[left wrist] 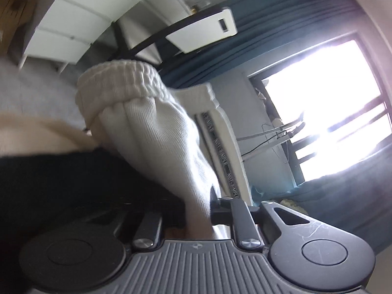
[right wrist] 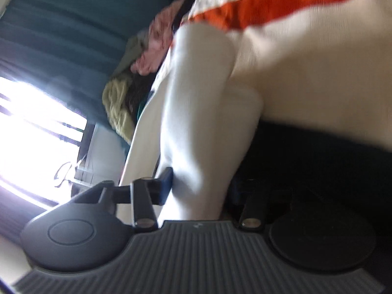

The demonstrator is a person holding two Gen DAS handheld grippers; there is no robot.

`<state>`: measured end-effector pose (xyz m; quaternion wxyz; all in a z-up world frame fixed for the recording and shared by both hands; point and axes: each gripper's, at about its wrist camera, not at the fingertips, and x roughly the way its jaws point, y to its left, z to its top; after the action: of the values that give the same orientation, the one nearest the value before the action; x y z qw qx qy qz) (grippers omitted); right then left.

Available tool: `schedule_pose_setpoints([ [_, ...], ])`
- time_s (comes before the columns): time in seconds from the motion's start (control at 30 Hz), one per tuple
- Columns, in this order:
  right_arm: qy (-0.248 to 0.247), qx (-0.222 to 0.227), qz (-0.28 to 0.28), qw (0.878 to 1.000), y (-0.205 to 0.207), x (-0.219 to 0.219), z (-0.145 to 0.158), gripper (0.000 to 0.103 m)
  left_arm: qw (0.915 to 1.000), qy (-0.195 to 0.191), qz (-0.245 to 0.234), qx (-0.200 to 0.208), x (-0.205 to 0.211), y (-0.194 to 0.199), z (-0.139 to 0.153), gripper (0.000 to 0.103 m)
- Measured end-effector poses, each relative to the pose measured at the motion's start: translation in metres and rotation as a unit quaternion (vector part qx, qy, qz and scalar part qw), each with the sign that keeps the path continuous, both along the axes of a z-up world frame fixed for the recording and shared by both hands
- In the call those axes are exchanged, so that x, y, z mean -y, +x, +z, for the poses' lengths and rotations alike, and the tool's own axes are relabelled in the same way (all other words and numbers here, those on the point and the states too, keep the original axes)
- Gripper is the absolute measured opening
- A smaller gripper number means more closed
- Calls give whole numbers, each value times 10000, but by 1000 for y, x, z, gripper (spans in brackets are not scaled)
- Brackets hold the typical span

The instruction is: Fold clothes

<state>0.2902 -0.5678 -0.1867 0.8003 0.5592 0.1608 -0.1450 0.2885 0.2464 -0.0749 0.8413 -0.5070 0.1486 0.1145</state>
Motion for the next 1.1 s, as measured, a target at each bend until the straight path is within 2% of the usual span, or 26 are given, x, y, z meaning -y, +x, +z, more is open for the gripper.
schedule_pose_setpoints([
  [0.1, -188, -39, 108, 9998, 0, -1, 3, 16, 9999, 53, 126, 74, 7, -24, 14, 11],
  [0.2, -525, 28, 243, 9983, -6, -7, 24, 15, 9996, 9, 245, 159, 9, -48, 28, 10],
  [0.3, -516, 62, 322, 9981, -28, -8, 42, 15, 9985, 320, 327, 296, 23, -60, 53, 10],
  [0.43, -386, -44, 432, 9983, -71, 2, 55, 14, 9983, 158, 362, 434, 21, -101, 76, 10],
  [0.57, -84, -131, 415, 9990, -131, 11, 66, 14, 9992, 328, 171, 173, 15, -150, 91, 10],
  [0.7, -451, -223, 496, 9975, -183, 4, 85, 15, 9979, 618, -83, -175, 22, -205, 98, 10],
  [0.8, 6, -294, 452, 9985, -210, 13, 84, 15, 9962, 740, -160, -429, 24, -229, 91, 11],
  [0.9, 624, -655, 302, 9954, -225, 17, 67, 16, 9932, 911, -197, -693, 29, -243, 81, 13],
  [1.0, 1161, -828, 134, 9897, -232, 19, 48, 18, 9883, 1199, -267, -904, 38, -249, 80, 20],
  [1.07, 1268, -794, 92, 9887, -232, 19, 46, 18, 9843, 1396, -285, -1038, 45, -253, 81, 45],
  [1.1, 1277, -775, 91, 9887, -231, 19, 46, 19, 9814, 1524, -279, -1131, 50, -256, 83, 53],
])
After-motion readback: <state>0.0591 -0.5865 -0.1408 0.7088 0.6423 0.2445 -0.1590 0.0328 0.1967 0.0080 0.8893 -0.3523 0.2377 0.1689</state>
